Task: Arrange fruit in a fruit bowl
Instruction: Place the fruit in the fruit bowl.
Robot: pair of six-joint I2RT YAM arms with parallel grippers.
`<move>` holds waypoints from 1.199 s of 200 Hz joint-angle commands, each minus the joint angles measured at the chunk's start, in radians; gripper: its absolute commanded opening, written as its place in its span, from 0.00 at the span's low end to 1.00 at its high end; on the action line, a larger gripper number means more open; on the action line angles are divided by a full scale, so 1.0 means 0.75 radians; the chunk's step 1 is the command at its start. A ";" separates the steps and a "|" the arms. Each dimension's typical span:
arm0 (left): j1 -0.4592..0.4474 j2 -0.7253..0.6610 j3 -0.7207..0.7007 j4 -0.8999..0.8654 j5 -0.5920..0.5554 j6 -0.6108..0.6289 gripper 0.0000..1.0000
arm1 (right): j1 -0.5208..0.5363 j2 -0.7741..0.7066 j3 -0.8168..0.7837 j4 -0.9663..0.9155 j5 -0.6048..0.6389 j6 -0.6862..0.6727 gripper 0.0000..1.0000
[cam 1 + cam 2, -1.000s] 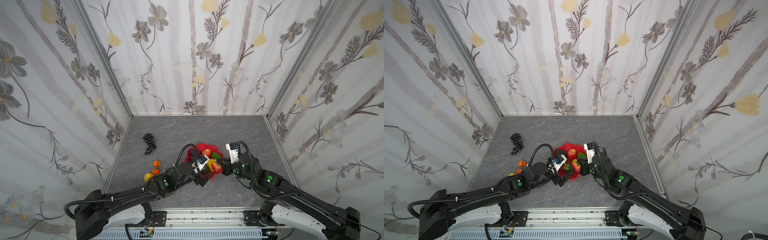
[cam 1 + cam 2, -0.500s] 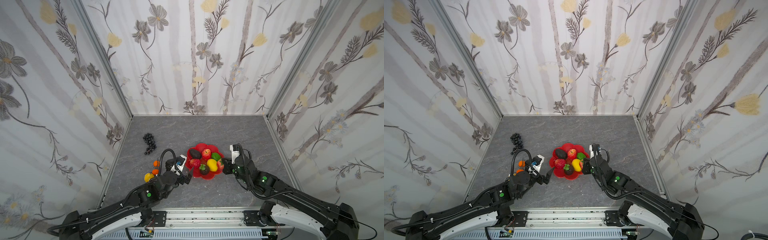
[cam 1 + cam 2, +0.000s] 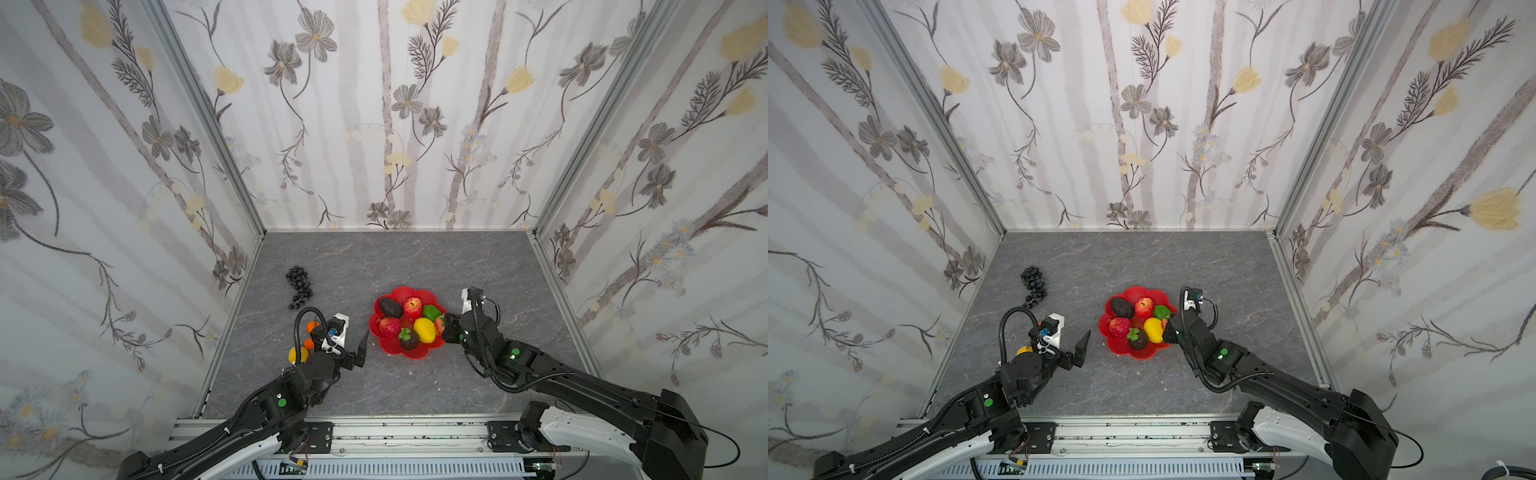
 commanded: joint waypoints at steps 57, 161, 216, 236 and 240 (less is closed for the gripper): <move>0.015 -0.019 -0.010 0.009 0.022 -0.031 1.00 | 0.010 0.074 -0.043 0.080 0.142 0.169 0.00; 0.026 -0.032 -0.023 0.017 0.032 -0.032 1.00 | 0.098 0.161 0.036 -0.082 0.316 0.358 0.00; 0.028 -0.054 -0.028 0.013 0.033 -0.034 1.00 | 0.100 0.218 0.057 -0.104 0.314 0.406 0.00; 0.031 -0.060 -0.029 0.011 0.033 -0.033 1.00 | 0.102 0.237 0.067 -0.104 0.300 0.408 0.00; 0.031 -0.062 -0.029 0.011 0.032 -0.033 1.00 | 0.101 0.241 0.069 -0.104 0.298 0.408 0.00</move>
